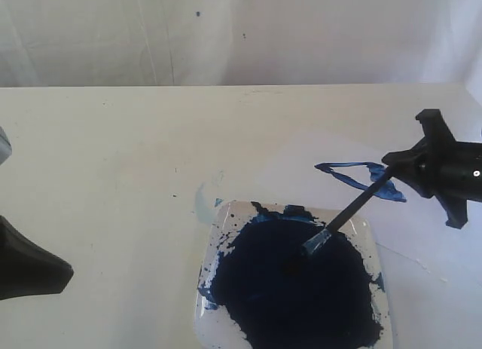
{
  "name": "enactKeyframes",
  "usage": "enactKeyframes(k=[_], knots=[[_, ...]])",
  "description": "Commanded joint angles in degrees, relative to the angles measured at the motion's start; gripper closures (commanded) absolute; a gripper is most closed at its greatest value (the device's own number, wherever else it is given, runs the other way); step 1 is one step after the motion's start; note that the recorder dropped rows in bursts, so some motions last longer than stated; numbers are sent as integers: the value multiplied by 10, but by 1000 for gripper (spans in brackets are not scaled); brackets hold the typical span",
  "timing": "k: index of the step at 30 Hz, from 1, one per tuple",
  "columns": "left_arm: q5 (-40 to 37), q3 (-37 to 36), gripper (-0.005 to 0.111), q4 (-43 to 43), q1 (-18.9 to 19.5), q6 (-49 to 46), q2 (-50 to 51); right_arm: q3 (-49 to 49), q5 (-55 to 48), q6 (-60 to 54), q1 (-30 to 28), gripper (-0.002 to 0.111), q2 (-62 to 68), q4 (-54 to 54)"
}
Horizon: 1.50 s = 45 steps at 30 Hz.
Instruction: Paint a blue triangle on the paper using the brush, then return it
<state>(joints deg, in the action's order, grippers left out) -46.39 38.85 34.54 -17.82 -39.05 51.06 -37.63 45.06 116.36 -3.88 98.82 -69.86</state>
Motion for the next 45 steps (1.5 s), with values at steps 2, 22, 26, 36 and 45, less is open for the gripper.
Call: enactKeyframes(k=[2, 22, 26, 36, 45], knots=[[-10, -3, 107, 11, 0, -1, -3, 39, -40, -70, 50, 108, -1, 102], [-10, -3, 107, 14, 0, -1, -3, 110, -67, -270, 147, 108, -1, 390], [-11, -3, 107, 14, 0, -1, -3, 110, -67, -282, 148, 108, -1, 397], [-14, -3, 107, 14, 0, -1, -3, 110, -81, -281, 148, 108, 12, 394], [-16, -3, 107, 16, 0, -1, -3, 110, -79, -281, 148, 108, 18, 397]])
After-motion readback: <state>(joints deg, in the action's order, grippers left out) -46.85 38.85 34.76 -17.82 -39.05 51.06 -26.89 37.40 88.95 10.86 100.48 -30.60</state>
